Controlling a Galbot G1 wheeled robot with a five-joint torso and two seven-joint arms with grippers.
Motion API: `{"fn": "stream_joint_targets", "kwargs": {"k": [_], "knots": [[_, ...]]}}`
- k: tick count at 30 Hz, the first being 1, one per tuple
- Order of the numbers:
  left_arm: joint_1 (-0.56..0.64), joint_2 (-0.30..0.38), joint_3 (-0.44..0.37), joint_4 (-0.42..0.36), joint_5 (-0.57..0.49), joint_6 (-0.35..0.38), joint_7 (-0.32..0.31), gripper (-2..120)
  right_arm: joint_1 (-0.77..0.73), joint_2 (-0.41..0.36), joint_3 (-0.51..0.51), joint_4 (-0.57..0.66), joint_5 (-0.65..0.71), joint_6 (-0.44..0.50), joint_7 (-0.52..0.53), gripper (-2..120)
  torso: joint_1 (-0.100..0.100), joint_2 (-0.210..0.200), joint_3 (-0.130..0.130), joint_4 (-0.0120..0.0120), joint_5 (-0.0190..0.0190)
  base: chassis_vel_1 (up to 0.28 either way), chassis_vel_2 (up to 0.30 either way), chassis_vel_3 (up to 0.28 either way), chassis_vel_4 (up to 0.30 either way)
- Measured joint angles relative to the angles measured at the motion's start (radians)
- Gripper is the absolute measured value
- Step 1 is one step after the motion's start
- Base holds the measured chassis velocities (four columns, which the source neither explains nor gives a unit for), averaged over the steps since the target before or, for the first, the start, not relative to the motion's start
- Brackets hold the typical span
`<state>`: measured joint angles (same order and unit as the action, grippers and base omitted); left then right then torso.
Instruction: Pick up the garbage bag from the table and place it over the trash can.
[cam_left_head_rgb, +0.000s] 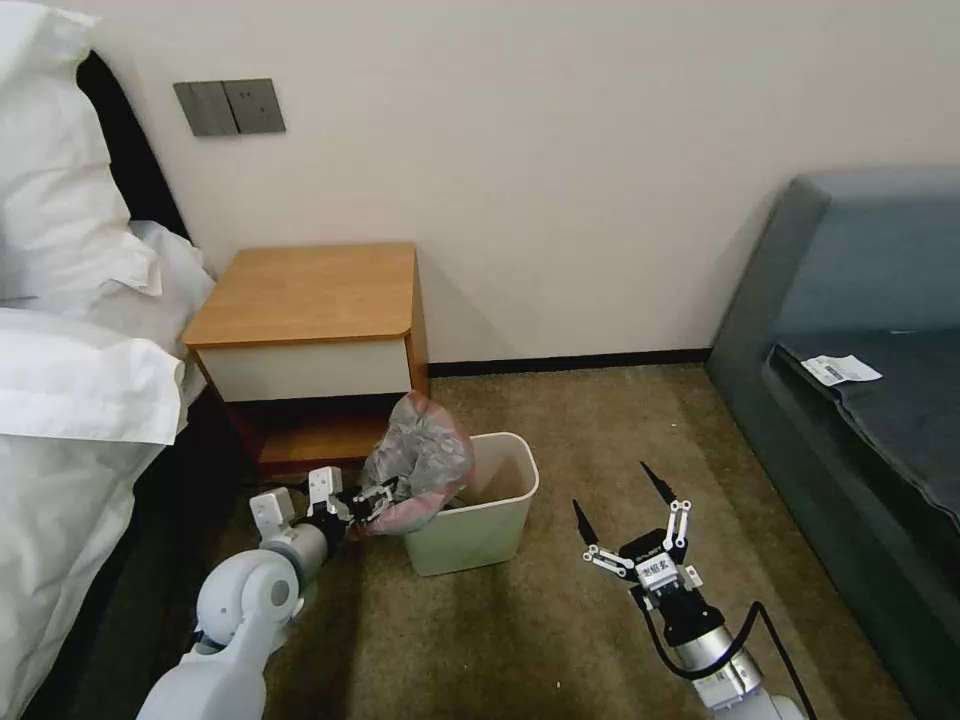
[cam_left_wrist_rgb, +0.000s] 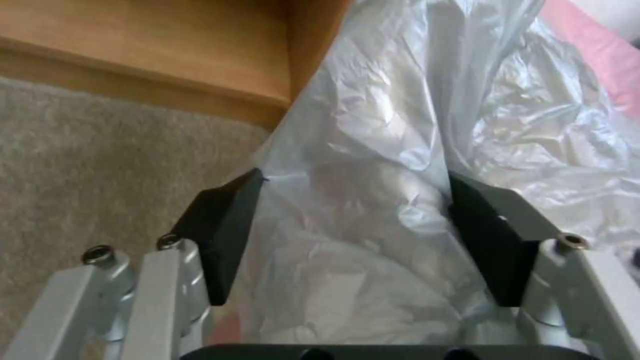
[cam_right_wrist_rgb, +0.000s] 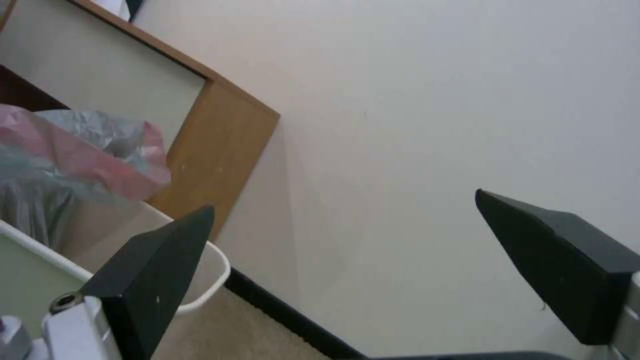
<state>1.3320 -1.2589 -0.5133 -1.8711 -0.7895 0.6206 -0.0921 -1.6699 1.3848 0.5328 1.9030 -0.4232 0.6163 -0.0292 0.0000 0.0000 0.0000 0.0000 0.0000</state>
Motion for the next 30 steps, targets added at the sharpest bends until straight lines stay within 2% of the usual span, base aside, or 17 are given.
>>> {"fn": "stream_joint_targets", "kwargs": {"k": [10,12,13,16,17,20,21,23,25,26,30], "knots": [[0.002,0.0,0.015,0.012,0.018,-0.002,0.013,66,-0.017,0.004,0.004,0.0,-0.004,0.016,0.002,100,0.0,0.0,0.0,0.0,0.0001,0.0,0.0,0.0,0.0],[0.002,0.0,0.017,0.017,0.022,-0.003,0.018,58,-0.018,0.004,0.007,0.0,-0.004,0.019,0.003,100,0.0,0.0,0.0,0.0,0.0002,0.0,0.0,0.0,0.0],[0.002,0.0,0.017,0.017,0.022,-0.003,0.018,58,-0.018,0.004,0.007,0.0,-0.004,0.019,0.003,100,0.0,0.0,0.0,0.0,0.0002,0.0,0.0,0.0,0.0],[-0.001,0.0,0.021,0.027,0.027,-0.007,0.026,44,-0.021,0.002,0.012,0.002,-0.002,0.023,0.003,100,0.0,0.0,0.0,0.0001,0.0005,0.0,0.0,0.0,0.0],[-0.001,0.0,0.021,0.027,0.027,-0.007,0.026,44,-0.021,0.002,0.012,0.002,-0.002,0.023,0.003,100,0.0,0.0,0.0,0.0001,0.0005,0.0,0.0,0.0,0.0],[-0.002,-0.003,0.024,0.031,0.031,-0.008,0.028,29,-0.023,-0.001,0.016,0.006,0.001,0.024,0.004,100,0.0,0.0,0.0,0.0002,0.0006,0.0,0.0,0.0,0.0],[-0.002,-0.003,0.024,0.031,0.031,-0.008,0.028,29,-0.023,-0.001,0.016,0.006,0.001,0.024,0.004,100,0.0,0.0,0.0,0.0002,0.0006,0.0,0.0,0.0,0.0],[-0.001,-0.004,0.024,0.038,0.037,-0.009,0.027,19,-0.023,-0.001,0.019,0.007,0.001,0.024,0.004,100,0.0,0.0,0.0,-0.0001,0.0002,0.0,0.0,0.0,0.0],[0.002,-0.004,0.027,0.04,0.038,-0.008,0.027,15,-0.024,-0.001,0.02,0.007,0.002,0.024,0.004,100,0.0,0.0,0.0,0.0005,-0.0006,0.0,0.0,0.0,0.0],[0.003,-0.005,0.027,0.04,0.04,-0.008,0.026,11,-0.022,0.002,0.02,0.007,0.002,0.024,0.005,100,0.0,0.0,0.0,-0.0002,-0.0004,0.0,0.0,0.0,0.0],[0.007,-0.007,0.026,0.041,0.05,-0.012,0.026,7,-0.022,0.005,0.017,0.007,0.002,0.024,0.004,100,0.0,0.0,0.0,-0.0001,-0.0003,0.0,0.0,0.0,0.0]]}}
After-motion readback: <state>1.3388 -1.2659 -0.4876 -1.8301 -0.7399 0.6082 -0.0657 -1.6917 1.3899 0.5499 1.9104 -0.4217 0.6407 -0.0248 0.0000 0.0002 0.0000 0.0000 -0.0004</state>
